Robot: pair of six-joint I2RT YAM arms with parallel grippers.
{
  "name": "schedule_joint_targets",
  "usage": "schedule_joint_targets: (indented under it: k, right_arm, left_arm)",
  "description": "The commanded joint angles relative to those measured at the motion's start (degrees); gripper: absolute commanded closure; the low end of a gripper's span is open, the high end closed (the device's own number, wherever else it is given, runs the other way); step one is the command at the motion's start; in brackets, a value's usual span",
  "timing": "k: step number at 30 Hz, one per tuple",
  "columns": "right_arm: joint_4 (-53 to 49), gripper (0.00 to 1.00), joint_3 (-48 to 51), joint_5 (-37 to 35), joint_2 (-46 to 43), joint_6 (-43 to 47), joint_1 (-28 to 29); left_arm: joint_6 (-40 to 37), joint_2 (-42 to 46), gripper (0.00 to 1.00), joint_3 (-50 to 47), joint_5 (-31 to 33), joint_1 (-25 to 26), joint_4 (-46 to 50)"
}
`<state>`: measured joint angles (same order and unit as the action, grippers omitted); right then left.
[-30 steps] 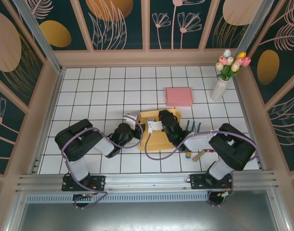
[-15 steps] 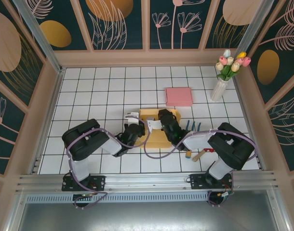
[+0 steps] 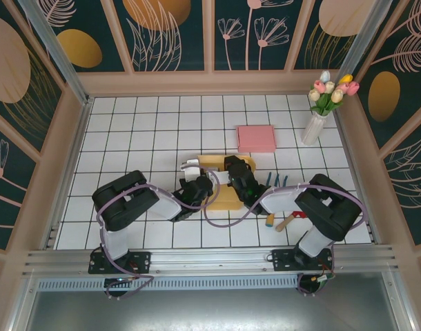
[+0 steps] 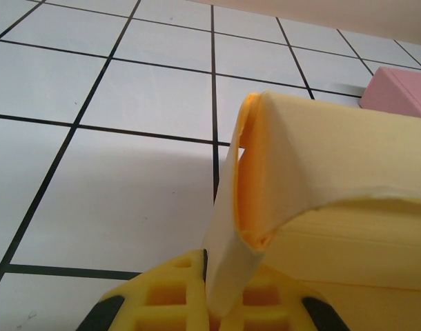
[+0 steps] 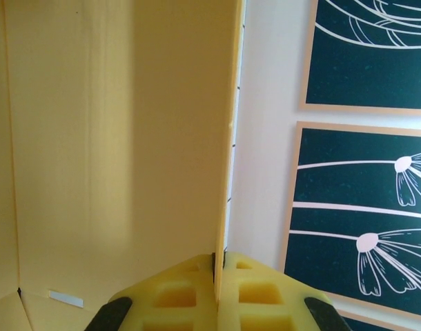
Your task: Fold the paper box
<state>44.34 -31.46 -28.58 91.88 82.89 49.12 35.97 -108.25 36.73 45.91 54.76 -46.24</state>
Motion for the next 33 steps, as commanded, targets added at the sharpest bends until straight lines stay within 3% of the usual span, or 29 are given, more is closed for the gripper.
schedule_joint_targets:
  k: [1,7,13,20,24,27,31,33]
  right_arm:
    - [-5.2,1.00,2.0,4.6,-0.1,-2.9,0.9]
    - [-7.3,1.00,2.0,5.1,-2.1,-3.8,0.5]
    - [-7.5,1.00,1.7,5.1,-1.9,-4.6,0.3]
    - [-7.5,1.00,1.8,5.3,-0.9,-5.2,0.5]
    - [-7.9,1.00,1.7,5.5,-0.9,-5.1,0.5]
    - [-8.1,1.00,1.7,5.6,-0.8,-5.1,0.5]
    - [-8.4,1.00,1.6,5.8,-0.6,-5.3,0.5]
    - [-8.3,1.00,1.5,5.7,-0.2,-5.3,0.5]
  left_arm:
    - [-0.3,-1.5,0.95,-1.0,6.3,-2.9,-1.6]
    - [-7.7,2.1,0.73,-5.3,-2.4,-2.9,-6.6]
    - [-12.8,9.4,0.61,-11.4,-10.1,-3.0,-10.9]
    - [-15.4,11.9,0.55,-12.4,-8.6,-3.0,-11.3]
    - [-16.5,11.3,0.57,-10.5,-4.2,-3.1,-10.1]
    - [-17.5,10.4,0.64,-7.6,-1.6,-3.1,-8.5]
    - [-16.9,6.7,0.76,-4.9,1.1,-3.1,-8.0]
    - [-16.2,5.5,0.88,-4.0,1.1,-3.0,-7.8]
